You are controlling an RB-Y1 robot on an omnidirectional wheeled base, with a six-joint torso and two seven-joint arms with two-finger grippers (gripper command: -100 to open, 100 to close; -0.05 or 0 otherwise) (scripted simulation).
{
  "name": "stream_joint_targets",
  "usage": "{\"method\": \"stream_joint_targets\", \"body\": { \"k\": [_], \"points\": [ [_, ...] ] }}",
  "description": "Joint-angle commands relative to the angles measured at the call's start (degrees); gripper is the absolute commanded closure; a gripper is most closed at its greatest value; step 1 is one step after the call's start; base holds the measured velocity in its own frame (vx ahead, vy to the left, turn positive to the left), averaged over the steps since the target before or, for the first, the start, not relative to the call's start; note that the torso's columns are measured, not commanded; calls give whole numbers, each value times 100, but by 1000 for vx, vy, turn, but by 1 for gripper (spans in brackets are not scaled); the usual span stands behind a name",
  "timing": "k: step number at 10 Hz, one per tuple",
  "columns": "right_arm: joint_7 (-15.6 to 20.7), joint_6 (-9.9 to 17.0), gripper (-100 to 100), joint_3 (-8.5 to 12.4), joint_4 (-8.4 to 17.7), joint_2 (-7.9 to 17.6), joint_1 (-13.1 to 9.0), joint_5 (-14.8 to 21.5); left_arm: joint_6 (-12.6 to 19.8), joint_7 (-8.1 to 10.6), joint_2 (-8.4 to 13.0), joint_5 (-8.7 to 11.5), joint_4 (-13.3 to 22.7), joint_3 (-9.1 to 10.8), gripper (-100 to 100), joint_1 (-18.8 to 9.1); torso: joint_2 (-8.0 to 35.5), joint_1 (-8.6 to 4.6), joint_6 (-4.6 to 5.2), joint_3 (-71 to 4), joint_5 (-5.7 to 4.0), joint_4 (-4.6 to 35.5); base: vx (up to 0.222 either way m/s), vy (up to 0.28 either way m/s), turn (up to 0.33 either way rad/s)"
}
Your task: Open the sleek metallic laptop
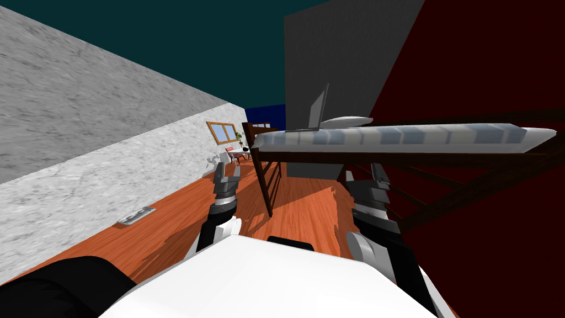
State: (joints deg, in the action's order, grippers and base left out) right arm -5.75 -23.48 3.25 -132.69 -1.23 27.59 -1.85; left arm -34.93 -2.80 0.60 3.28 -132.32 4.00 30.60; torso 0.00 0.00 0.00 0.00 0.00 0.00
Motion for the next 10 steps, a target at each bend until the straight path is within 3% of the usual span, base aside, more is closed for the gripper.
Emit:
{"method": "stream_joint_targets", "body": {
  "k": [1,9,10],
  "points": [
    [0,0,0,0,0,0,0,0,0,0,0,0,0,0,0,0,0,0,0,0,0,0,0,0,0],
    [0,0,0,0,0,0,0,0,0,0,0,0,0,0,0,0,0,0,0,0,0,0,0,0,0],
    [-30,-2,-100,16,50,241,-60,8,0,0,0,0,0,0,0,0,0,0,0,0,0,0,-65,0,-51]
  ]
}}
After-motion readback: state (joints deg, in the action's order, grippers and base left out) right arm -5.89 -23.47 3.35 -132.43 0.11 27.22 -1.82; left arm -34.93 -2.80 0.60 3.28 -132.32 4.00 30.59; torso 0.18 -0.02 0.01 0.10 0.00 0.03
